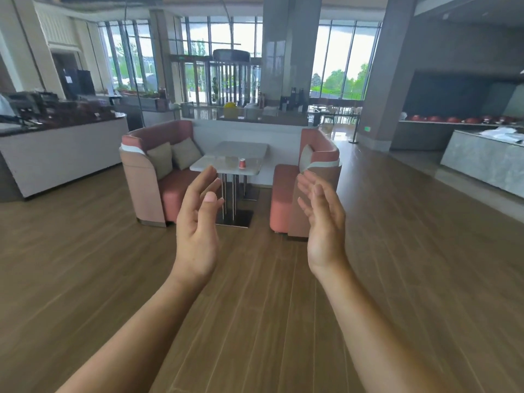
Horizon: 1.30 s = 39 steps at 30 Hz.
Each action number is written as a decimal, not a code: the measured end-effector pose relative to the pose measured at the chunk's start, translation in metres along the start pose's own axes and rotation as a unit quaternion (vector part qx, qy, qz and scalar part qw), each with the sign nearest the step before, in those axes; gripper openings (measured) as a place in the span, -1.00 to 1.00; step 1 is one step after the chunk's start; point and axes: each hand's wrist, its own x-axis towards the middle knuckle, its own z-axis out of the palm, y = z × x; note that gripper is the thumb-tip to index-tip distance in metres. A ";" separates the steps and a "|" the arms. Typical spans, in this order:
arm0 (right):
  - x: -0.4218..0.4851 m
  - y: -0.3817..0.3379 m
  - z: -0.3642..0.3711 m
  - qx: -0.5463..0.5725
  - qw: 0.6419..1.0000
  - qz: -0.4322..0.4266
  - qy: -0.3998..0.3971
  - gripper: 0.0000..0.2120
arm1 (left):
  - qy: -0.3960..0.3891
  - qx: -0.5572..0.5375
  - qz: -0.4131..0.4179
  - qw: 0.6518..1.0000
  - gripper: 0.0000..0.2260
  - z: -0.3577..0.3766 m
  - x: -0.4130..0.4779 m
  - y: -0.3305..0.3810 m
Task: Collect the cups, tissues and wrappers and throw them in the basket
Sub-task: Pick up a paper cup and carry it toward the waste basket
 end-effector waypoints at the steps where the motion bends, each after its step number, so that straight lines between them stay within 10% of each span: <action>1: 0.013 0.011 -0.002 -0.004 1.000 -0.001 -0.003 -0.41 | 0.002 0.002 -0.005 1.000 -0.56 0.005 0.009 -0.013; 39: 0.591 0.535 0.090 -0.015 0.999 0.021 -0.021 -0.58 | 0.017 0.067 -0.050 0.996 -0.63 0.062 0.531 -0.579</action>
